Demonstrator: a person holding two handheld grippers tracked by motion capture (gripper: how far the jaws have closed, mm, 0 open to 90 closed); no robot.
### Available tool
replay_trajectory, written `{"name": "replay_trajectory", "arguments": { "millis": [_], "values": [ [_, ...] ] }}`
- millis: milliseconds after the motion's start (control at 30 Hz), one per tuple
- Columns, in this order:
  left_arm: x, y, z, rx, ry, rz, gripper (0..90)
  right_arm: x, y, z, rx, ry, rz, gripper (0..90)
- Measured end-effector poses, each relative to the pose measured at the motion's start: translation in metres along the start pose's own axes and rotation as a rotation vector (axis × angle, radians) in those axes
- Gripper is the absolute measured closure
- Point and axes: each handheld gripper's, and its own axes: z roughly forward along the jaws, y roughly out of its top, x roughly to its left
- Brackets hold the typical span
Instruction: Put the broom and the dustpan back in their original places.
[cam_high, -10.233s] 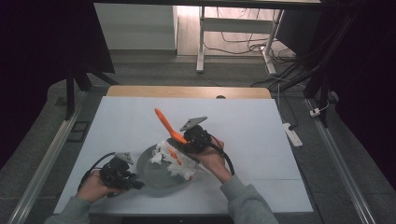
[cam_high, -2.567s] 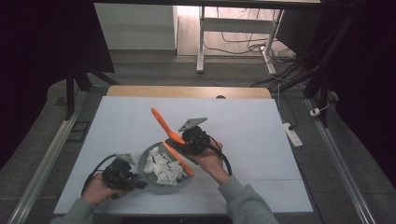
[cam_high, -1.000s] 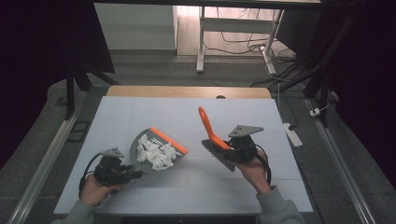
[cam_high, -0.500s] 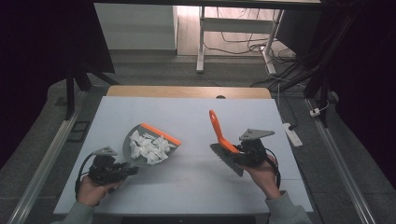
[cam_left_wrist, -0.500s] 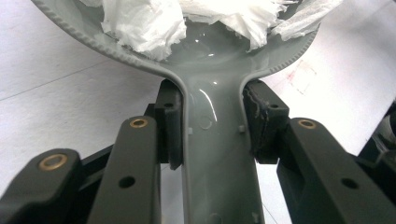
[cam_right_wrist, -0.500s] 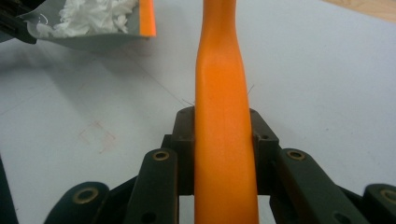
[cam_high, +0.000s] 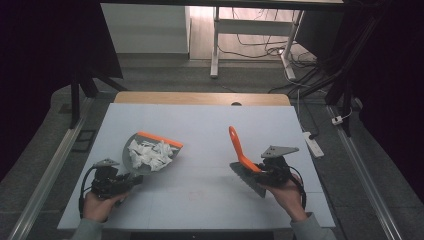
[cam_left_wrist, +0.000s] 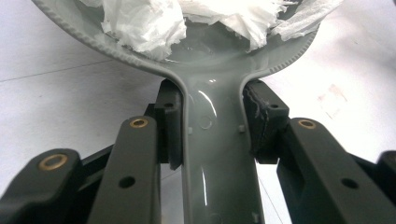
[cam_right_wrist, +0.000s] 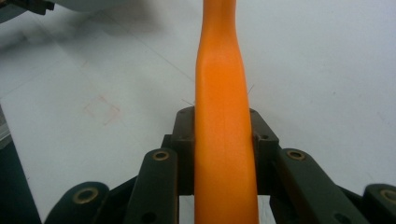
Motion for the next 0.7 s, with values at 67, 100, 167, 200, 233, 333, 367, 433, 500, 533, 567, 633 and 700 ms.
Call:
{"name": "replay_trajectory", "arguments": {
  "millis": [67,100,167,200,233,333,367,433,500,533,567,633,700],
  "values": [
    [-0.001,0.000,0.002,-0.008,0.019,-0.021,61.3,-0.001,-0.002,-0.002,-0.001,0.004,0.006,70.2],
    [-0.001,0.000,0.002,-0.008,0.019,-0.021,61.3,-0.001,-0.002,-0.003,-0.002,0.004,0.010,70.1],
    [-0.002,-0.001,0.005,-0.015,0.041,-0.045,61.2,-0.002,-0.003,-0.006,-0.005,0.003,0.014,70.1],
    [-0.003,-0.001,0.006,-0.016,0.047,-0.052,61.2,-0.002,-0.004,-0.006,-0.006,0.003,0.017,70.1],
    [-0.003,-0.001,0.008,-0.016,0.053,-0.057,61.2,-0.003,-0.004,-0.007,-0.005,0.001,0.018,70.1],
    [-0.004,0.000,0.011,-0.020,0.069,-0.068,61.2,-0.006,-0.007,-0.008,0.001,-0.004,0.033,70.2],
    [-0.004,0.000,0.011,-0.020,0.069,-0.068,61.3,-0.006,-0.008,-0.008,0.006,-0.004,0.038,70.1],
    [-0.003,0.001,0.013,-0.029,0.086,-0.087,61.3,-0.007,-0.009,-0.007,0.011,-0.004,0.043,70.1],
    [-0.001,0.001,0.014,-0.031,0.091,-0.095,61.3,-0.008,-0.011,-0.005,0.022,0.000,0.052,70.1],
    [0.001,0.001,0.015,-0.034,0.094,-0.104,61.2,-0.008,-0.012,-0.004,0.025,0.004,0.055,70.1],
    [0.002,0.001,0.015,-0.035,0.098,-0.109,61.2,-0.008,-0.012,-0.002,0.031,0.008,0.056,70.2],
    [0.004,0.001,0.016,-0.038,0.106,-0.118,61.3,-0.008,-0.013,0.000,0.039,0.009,0.058,70.1],
    [0.005,0.002,0.017,-0.040,0.113,-0.125,61.3,-0.009,-0.014,0.002,0.042,0.017,0.066,70.1]
  ]
}}
